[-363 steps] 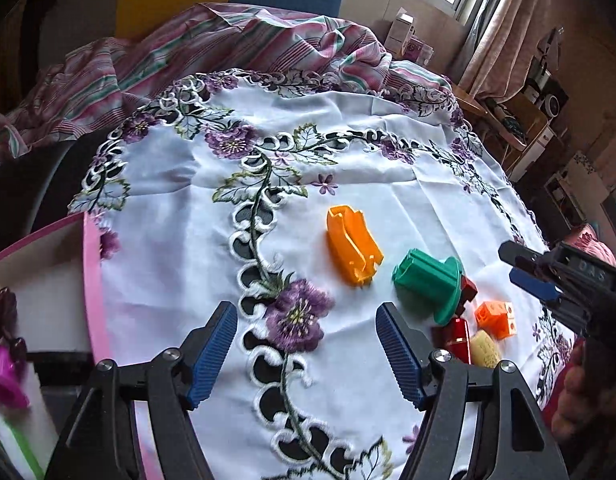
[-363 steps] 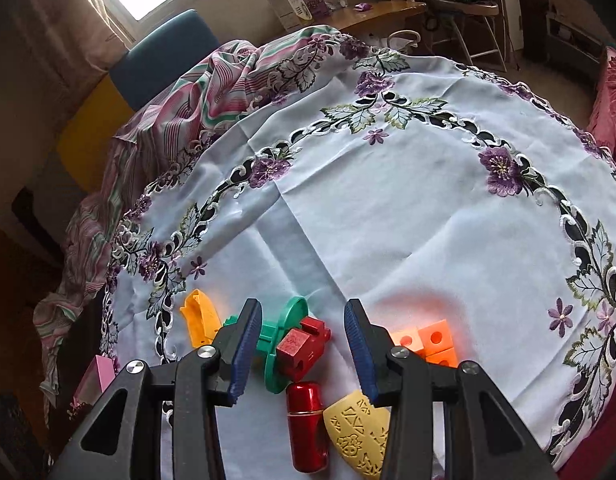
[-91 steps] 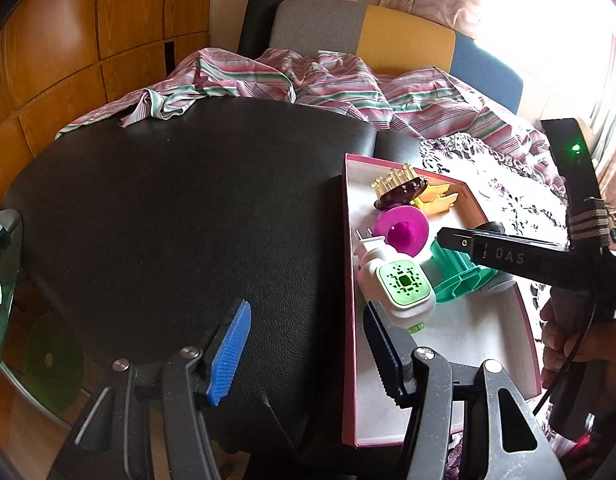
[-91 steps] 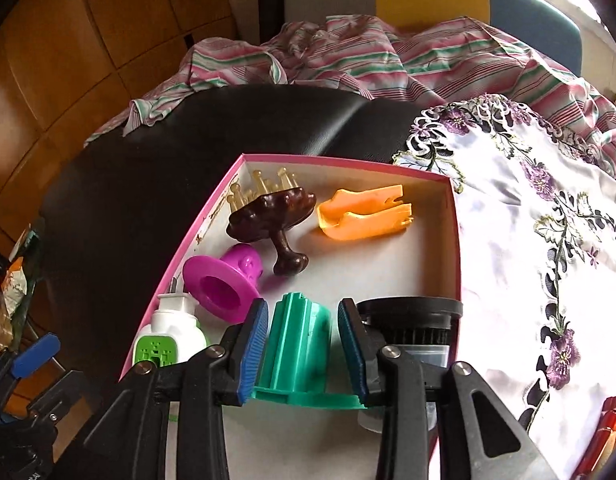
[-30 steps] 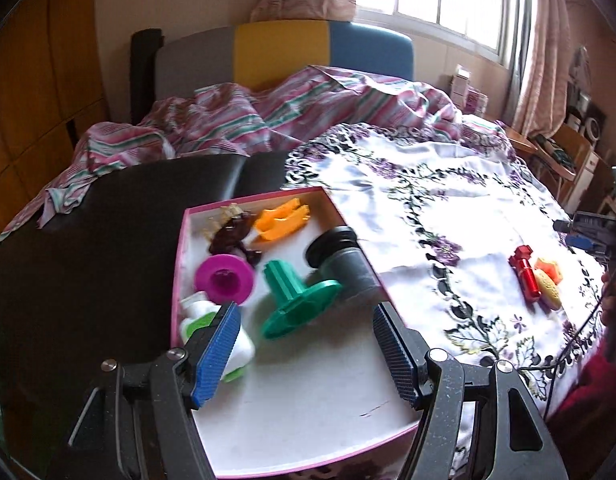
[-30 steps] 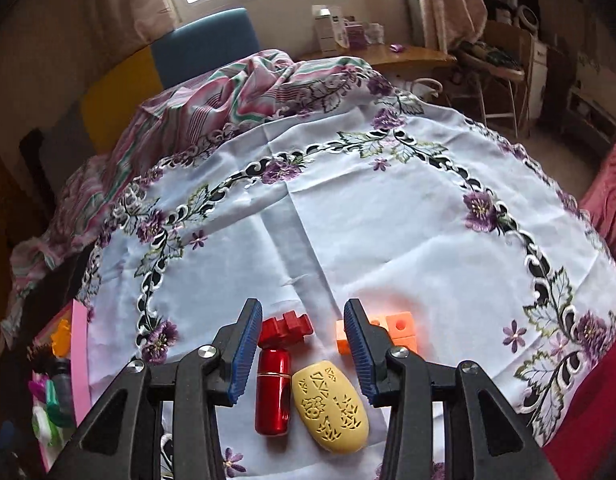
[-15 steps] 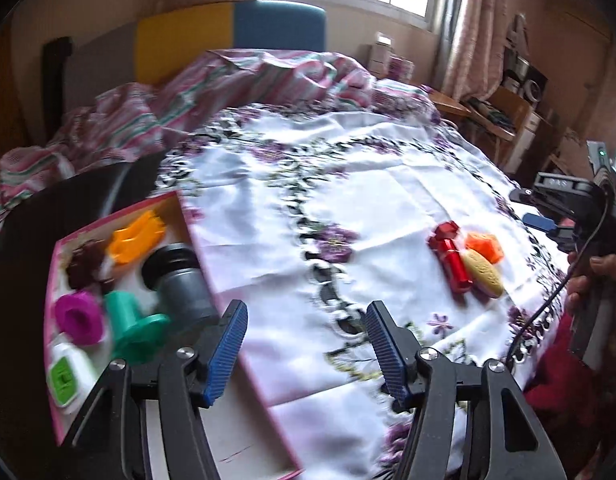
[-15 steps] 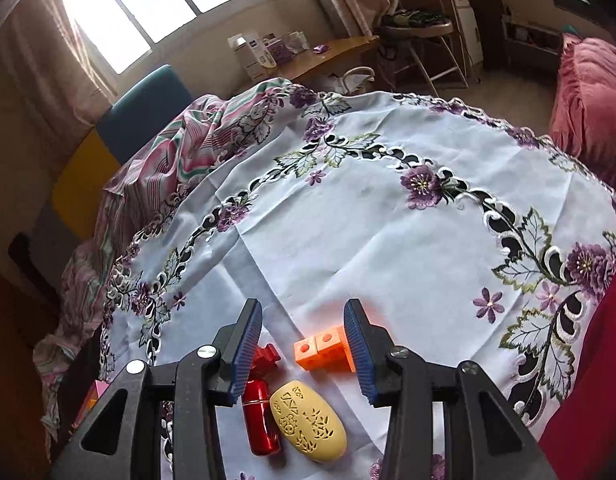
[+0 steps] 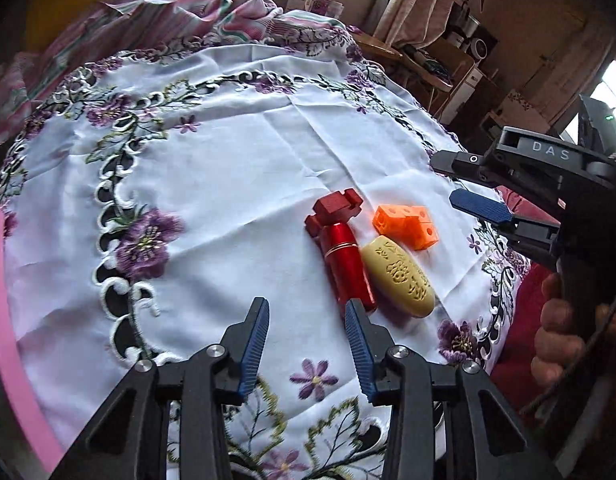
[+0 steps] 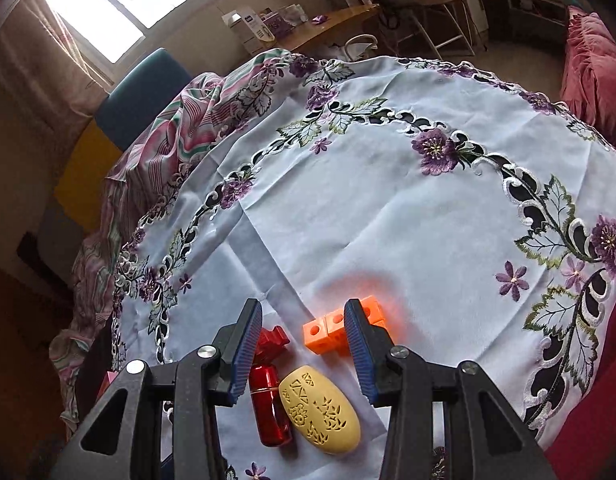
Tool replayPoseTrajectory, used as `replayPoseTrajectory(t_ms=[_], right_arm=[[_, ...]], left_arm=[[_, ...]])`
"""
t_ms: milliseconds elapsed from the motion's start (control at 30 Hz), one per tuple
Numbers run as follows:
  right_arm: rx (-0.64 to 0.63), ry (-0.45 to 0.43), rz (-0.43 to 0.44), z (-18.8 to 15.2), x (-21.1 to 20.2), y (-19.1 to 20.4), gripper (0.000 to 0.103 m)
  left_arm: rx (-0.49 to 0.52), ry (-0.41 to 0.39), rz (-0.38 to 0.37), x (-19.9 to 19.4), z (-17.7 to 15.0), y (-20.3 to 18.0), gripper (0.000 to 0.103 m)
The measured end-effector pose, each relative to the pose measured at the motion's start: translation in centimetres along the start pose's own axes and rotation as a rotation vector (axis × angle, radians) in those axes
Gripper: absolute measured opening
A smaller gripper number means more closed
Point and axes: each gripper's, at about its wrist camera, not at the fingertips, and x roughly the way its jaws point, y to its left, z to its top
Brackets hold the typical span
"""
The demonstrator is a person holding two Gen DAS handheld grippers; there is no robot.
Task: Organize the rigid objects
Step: 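Grasp the red cylinder with the left gripper and lift it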
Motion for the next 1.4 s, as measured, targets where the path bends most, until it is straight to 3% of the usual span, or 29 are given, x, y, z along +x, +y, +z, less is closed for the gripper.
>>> replayPoseTrajectory(t_ms=[200,367,467,633,800,1067,1333,1400], right_arm=[[0.0,0.022,0.012,-0.1,0.4,0.1,0.043],[0.0,0.03,0.018,-0.1,0.6,0.2,0.043],[-0.004,0.035,0.019,-0.1,0.7,0.3,0.043],[-0.012,0.047,0.018,-0.2,0.9,0.4,0.043],[-0.034,0.102,0.006,-0.5,1.9,0.7,0.043],[-0.169,0.297,-0.107,-2.7,5.6,2.3,0.043],[-0.266,0.333,-0.154,-4.0,6.4,3.3,0.044],[-0.289,0.339,-0.162,-4.4,6.5,3.6,0.05]], left_arm=[[0.001,0.027,-0.036,3.0,1.8,-1.3,0.033],[0.039,0.051,0.01,5.5,2.7,-2.4,0.029],[0.071,0.027,0.013,5.8,2.5,-2.6,0.029],[0.078,0.016,0.039,4.5,1.3,-1.7,0.026],[0.02,0.002,0.06,2.5,-0.6,0.5,0.027],[-0.034,-0.015,0.09,-0.2,-3.2,2.8,0.027],[-0.048,-0.071,0.101,-3.3,-4.4,3.8,0.027],[-0.055,-0.083,0.104,-4.1,-4.6,4.1,0.027]])
